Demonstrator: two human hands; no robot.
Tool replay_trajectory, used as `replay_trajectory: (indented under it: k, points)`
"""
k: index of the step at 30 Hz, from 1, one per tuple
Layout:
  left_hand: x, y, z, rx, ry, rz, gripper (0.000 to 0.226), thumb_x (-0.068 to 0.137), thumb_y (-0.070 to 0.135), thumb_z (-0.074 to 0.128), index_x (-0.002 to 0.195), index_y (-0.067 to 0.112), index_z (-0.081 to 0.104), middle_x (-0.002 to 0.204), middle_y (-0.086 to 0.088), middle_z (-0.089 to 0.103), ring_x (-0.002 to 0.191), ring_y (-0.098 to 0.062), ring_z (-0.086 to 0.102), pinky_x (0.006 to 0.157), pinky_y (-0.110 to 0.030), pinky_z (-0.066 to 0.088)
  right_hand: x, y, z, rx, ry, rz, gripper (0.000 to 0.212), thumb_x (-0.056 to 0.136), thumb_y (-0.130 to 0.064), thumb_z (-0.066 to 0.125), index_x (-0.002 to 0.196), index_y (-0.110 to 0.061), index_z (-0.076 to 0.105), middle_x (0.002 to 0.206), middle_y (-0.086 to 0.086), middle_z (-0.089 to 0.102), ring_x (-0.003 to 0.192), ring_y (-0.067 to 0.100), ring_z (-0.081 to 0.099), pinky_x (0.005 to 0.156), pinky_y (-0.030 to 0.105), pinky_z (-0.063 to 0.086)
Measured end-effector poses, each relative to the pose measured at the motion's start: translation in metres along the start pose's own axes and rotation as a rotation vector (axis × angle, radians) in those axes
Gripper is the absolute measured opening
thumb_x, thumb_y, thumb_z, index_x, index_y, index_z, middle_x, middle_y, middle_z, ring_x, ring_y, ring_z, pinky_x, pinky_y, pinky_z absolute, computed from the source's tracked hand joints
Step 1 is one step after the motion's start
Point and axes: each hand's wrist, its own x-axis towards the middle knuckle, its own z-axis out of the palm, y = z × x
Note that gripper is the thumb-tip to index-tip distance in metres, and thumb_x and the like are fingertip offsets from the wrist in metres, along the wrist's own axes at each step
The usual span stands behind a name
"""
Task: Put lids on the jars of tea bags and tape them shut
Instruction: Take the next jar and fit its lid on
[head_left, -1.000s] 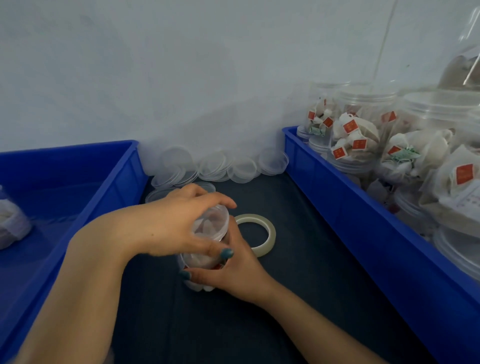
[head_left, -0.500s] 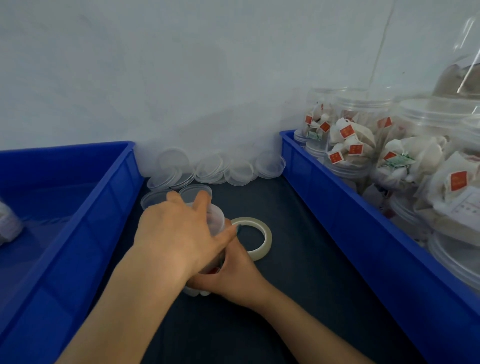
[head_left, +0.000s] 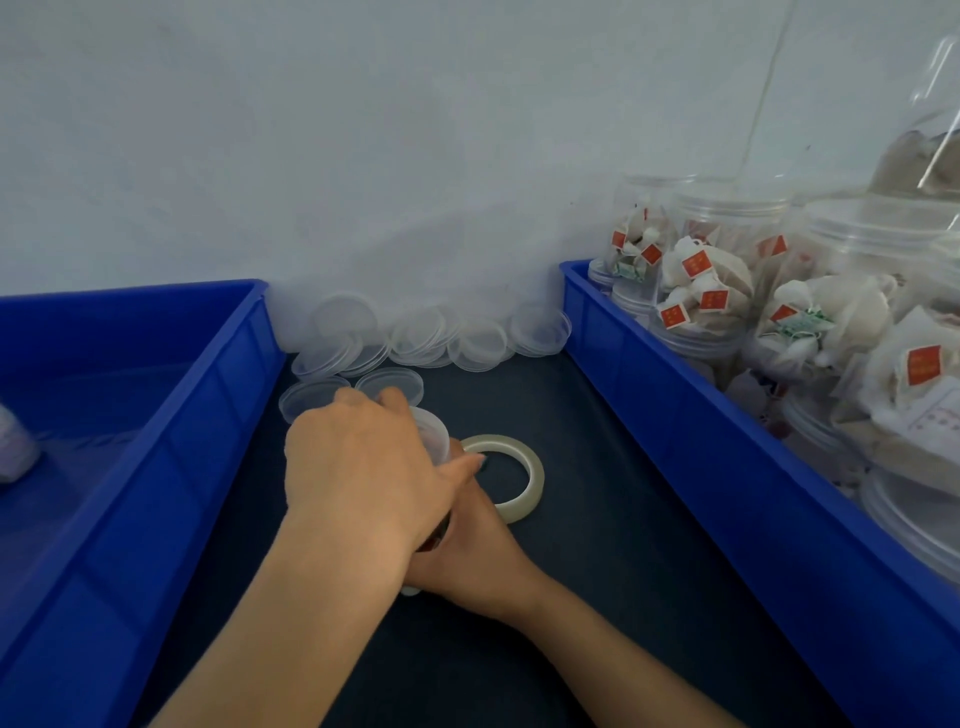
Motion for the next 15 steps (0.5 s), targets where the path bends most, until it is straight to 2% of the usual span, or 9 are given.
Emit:
replay_trajectory:
  k: [2, 4, 7, 11, 13, 15]
  points:
    - [0.0, -0.001, -0.001, -0.008, -0.029, 0.017, 0.098, 0.077, 0.092, 0.027, 0.141, 0.019, 0.037, 0.126, -0.009, 0.051, 0.1, -0.022, 0.055, 0.065, -0.032, 0.03, -0.001, -0.001, 0.001, 0.01, 0.004, 0.007, 0.069, 0.066, -0.027, 0.083, 0.122, -0.041, 0.046, 0.116, -0.013, 0.063, 0.108, 0.007, 0.065, 0.086, 0.024, 0.053]
    - [0.001, -0.002, -0.003, -0.013, -0.068, 0.042, 0.099, 0.075, 0.093, 0.032, 0.142, 0.02, 0.035, 0.129, -0.011, 0.049, 0.11, -0.024, 0.057, 0.068, -0.033, 0.033, -0.002, -0.001, 0.001, 0.022, -0.001, 0.024, 0.071, 0.064, -0.03, 0.083, 0.124, -0.039, 0.046, 0.11, -0.009, 0.066, 0.102, 0.011, 0.067, 0.084, 0.031, 0.056]
    - [0.003, -0.011, -0.006, -0.03, -0.108, 0.167, 0.099, 0.072, 0.093, 0.04, 0.143, 0.026, 0.032, 0.131, -0.008, 0.047, 0.115, -0.025, 0.055, 0.072, -0.033, 0.037, -0.003, -0.001, -0.001, 0.024, -0.007, 0.013, 0.082, 0.067, -0.021, 0.086, 0.134, -0.037, 0.043, 0.121, -0.008, 0.066, 0.113, 0.012, 0.065, 0.094, 0.043, 0.056]
    - [0.007, -0.034, -0.011, -0.177, -0.173, 0.459, 0.081, 0.068, 0.081, 0.063, 0.133, 0.049, 0.027, 0.126, 0.013, 0.043, 0.114, -0.013, 0.048, 0.088, -0.033, 0.048, 0.0, 0.001, -0.003, 0.001, -0.021, 0.004, 0.082, 0.067, -0.011, 0.086, 0.136, -0.027, 0.044, 0.125, -0.004, 0.064, 0.12, 0.018, 0.062, 0.1, 0.052, 0.052]
    - [0.011, -0.042, -0.012, -0.277, -0.209, 0.56, 0.072, 0.068, 0.07, 0.074, 0.123, 0.057, 0.03, 0.121, 0.023, 0.039, 0.113, -0.005, 0.044, 0.092, -0.035, 0.048, 0.001, 0.003, -0.002, -0.016, -0.02, 0.012, 0.085, 0.066, -0.011, 0.086, 0.137, -0.028, 0.042, 0.126, -0.005, 0.062, 0.122, 0.016, 0.06, 0.103, 0.049, 0.051]
    - [0.016, -0.048, -0.011, -0.345, -0.252, 0.622, 0.069, 0.067, 0.059, 0.081, 0.117, 0.06, 0.033, 0.119, 0.027, 0.038, 0.113, 0.0, 0.04, 0.093, -0.035, 0.048, 0.002, 0.004, -0.001, -0.017, -0.022, 0.012, 0.089, 0.066, -0.011, 0.088, 0.139, -0.029, 0.04, 0.129, -0.009, 0.06, 0.124, 0.012, 0.058, 0.105, 0.045, 0.05]
